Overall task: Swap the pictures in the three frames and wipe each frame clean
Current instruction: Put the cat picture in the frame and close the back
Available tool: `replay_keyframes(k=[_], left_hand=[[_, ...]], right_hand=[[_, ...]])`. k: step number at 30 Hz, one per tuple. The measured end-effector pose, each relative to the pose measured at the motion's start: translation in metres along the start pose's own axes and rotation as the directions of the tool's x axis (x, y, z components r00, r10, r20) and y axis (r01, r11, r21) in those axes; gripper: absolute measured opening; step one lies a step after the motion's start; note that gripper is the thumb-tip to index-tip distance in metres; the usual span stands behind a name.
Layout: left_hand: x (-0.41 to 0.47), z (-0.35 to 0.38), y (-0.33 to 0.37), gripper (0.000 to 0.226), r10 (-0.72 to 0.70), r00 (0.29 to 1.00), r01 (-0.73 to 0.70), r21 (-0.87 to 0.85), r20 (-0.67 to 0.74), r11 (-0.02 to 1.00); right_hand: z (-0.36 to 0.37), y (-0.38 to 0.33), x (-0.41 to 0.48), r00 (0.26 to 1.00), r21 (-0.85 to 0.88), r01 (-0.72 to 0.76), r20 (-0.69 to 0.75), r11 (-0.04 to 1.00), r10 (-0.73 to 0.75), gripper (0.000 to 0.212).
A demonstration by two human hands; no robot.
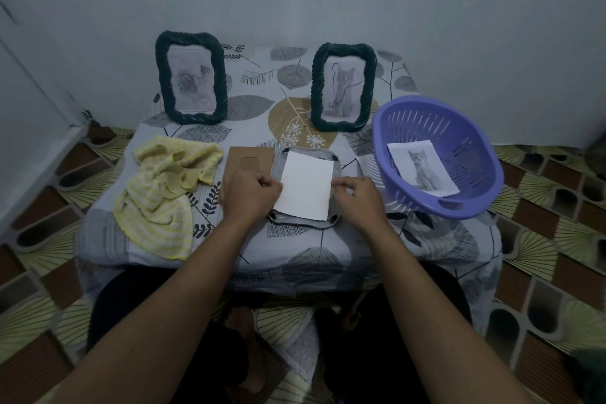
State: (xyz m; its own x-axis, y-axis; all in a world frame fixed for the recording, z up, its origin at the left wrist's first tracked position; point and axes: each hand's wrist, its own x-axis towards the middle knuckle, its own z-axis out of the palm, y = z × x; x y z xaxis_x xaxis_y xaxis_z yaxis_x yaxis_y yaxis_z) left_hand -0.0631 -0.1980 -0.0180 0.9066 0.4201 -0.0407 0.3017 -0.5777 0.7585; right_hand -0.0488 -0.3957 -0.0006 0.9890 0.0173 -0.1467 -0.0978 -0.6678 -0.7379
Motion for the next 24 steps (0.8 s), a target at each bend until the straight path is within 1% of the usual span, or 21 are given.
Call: replay_keyframes(k=[2,4,6,8,10,13,16,18,21,24], left_hand=[[-0.001,0.001,0.002,0.022,-0.016,1.000,0.016,0.007,0.001,1.000],[-0.001,0.002,0.003,0.023,-0.011,1.000,0.011,-0.009,-0.003,1.000],[-0.001,0.003,0.005,0.021,0.012,1.000,-0.012,-0.041,-0.003,0.999],[0.000,0.003,0.006,0.014,0.042,0.999,-0.041,-0.110,0.009,0.993],[0.002,0.002,0.007,0.014,0.050,0.999,-0.048,-0.208,0.002,0.977],[0.009,0.002,0.003,0.015,0.000,1.000,-0.008,-0.341,-0.024,0.940],[0.009,0.002,0.004,0.016,-0.047,0.999,0.035,-0.395,-0.020,0.918],[0.007,0.004,0.007,0.016,-0.049,0.999,0.039,-0.420,-0.013,0.906],[0.003,0.007,0.011,0.012,-0.042,0.999,0.038,-0.463,0.001,0.886],[0.000,0.007,0.017,0.012,0.002,1.000,0.010,-0.519,0.022,0.855]], right_hand=[[0.000,0.000,-0.001,1.000,0.018,-0.009,0.006,1.000,0.009,0.044],[0.000,0.002,0.000,1.000,0.016,-0.009,0.019,1.000,0.008,0.036],[0.000,0.006,0.003,1.000,0.007,-0.003,0.014,1.000,0.003,0.033],[0.000,0.010,0.006,1.000,-0.007,0.002,0.013,1.000,-0.002,0.034],[-0.001,0.013,0.007,1.000,-0.025,0.024,0.016,0.999,-0.024,0.033],[0.000,0.016,0.006,0.998,-0.041,0.058,0.023,0.997,-0.057,0.029],[0.000,0.016,0.006,0.998,-0.049,0.065,0.024,0.997,-0.064,0.027],[0.000,0.016,0.006,0.998,-0.040,0.061,0.027,0.997,-0.060,0.028],[0.001,0.016,0.006,0.998,-0.028,0.066,0.012,0.997,-0.065,0.029],[0.001,0.016,0.009,0.995,-0.001,0.096,-0.040,0.995,-0.096,0.027]])
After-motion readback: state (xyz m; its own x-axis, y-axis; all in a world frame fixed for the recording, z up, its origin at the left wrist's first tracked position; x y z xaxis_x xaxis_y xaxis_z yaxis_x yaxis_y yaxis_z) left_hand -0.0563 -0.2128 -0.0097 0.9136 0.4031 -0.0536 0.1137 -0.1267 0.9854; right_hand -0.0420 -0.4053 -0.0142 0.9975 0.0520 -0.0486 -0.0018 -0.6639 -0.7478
